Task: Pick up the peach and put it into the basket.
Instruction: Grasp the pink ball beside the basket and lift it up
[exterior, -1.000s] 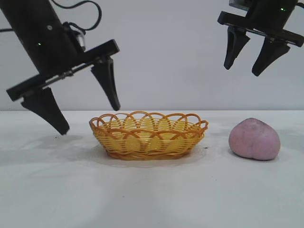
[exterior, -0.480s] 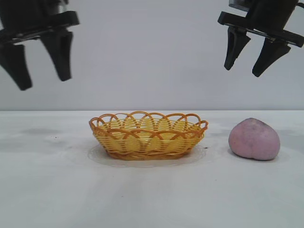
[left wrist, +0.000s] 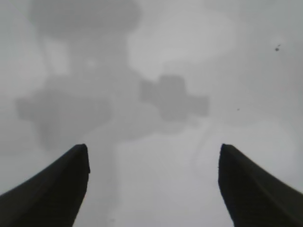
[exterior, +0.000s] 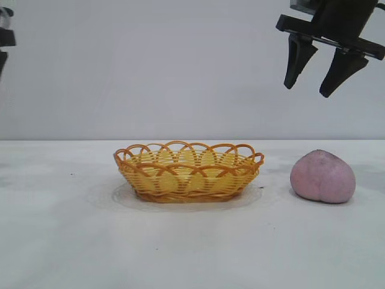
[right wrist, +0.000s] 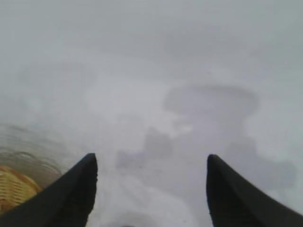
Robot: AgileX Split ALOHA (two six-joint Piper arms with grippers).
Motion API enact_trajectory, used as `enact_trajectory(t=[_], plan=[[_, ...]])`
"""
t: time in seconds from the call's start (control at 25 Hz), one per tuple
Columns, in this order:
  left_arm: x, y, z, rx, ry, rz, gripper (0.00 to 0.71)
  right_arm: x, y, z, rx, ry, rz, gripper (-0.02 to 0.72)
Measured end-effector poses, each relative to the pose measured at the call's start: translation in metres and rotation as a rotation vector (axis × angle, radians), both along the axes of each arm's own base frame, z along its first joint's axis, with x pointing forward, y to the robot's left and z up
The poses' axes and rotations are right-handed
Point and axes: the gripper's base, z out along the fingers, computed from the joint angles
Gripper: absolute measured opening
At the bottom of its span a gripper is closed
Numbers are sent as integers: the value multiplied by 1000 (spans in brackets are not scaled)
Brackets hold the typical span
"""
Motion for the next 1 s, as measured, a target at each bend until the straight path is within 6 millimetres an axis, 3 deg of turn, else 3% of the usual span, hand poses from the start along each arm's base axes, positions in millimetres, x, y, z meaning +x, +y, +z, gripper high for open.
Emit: enact_trajectory(t=[0.2,0.36,0.6,0.76,1.0], plan=[[-14,2,27,24,-12,11,544,0,0,0,0,3,1,425],[-38,4,64,41,-101,14,410,0,0,0,-1,4,3,425],[-102,3,118,39,-267,35,372,0,0,0,-2,3,5,425],[-148,3,129,38,-326,38,372,0,0,0,-2,3,5,425],[-221,3,123,37,-393,41,372,0,0,0,-2,2,7,425]])
